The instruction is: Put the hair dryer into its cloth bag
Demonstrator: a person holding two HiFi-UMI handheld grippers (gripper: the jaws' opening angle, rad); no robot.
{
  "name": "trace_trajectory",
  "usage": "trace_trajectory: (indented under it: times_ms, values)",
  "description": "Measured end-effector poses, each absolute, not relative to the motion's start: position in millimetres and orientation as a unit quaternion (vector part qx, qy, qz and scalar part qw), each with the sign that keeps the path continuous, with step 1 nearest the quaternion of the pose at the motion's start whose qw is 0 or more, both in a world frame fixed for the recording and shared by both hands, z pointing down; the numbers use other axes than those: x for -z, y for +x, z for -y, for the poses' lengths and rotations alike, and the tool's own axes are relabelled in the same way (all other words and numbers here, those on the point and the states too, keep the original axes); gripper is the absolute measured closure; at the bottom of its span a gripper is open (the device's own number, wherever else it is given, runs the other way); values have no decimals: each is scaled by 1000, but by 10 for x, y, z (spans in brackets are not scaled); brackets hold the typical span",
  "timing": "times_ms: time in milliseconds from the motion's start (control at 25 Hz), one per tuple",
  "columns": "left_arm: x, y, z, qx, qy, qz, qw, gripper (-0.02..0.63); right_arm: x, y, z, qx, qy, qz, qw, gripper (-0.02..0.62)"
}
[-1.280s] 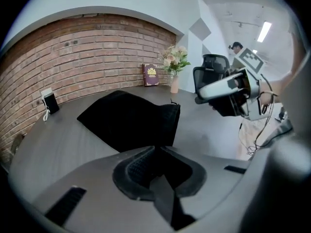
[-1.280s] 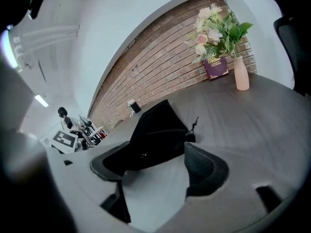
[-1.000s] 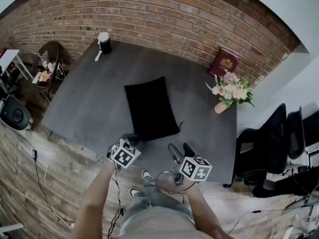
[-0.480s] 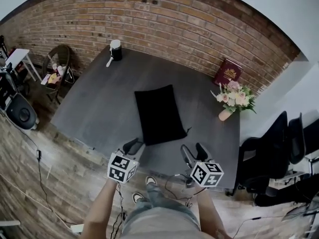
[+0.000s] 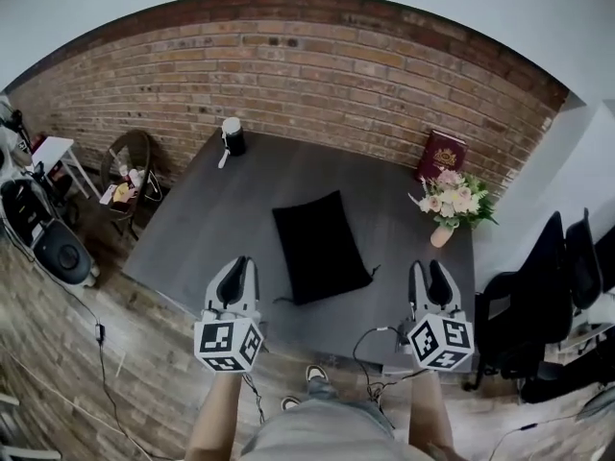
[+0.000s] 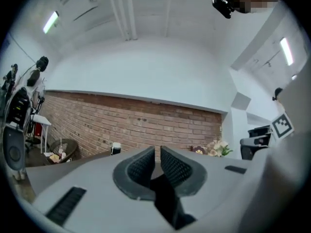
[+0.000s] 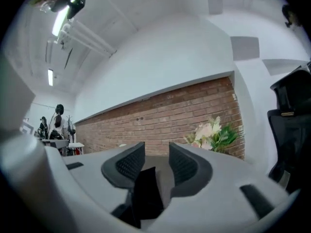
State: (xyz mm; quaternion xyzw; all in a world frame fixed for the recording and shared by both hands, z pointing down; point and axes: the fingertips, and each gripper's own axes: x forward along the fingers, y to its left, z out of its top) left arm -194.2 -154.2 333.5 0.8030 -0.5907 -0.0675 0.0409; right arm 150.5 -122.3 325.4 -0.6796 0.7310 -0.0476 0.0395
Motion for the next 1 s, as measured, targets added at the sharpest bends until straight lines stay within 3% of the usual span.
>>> trace_trajectory:
  times_ms: [160, 280, 400, 600, 1000]
  values:
    - [-2980, -2046, 1619, 82, 781, 619, 13, 586, -2943, 1815, 1105, 20, -717, -691, 83, 501]
    - [-2873, -2084, 1715, 85, 773, 629, 7, 592, -2717, 1981, 1040, -8, -741, -659, 127, 600]
    - [-2881, -2064, 1787, 90, 771, 630, 18, 595, -2551, 1986, 1065, -32, -744, -655, 128, 600]
    - [-2853, -2020, 1821, 91, 772, 628, 21, 600, -2448, 1926, 1093, -70, -750, -654, 73, 600]
    - [-2933, -2062, 1811, 96, 766, 634, 37, 600, -2752, 1933, 1186, -24, -749, -661, 42, 597]
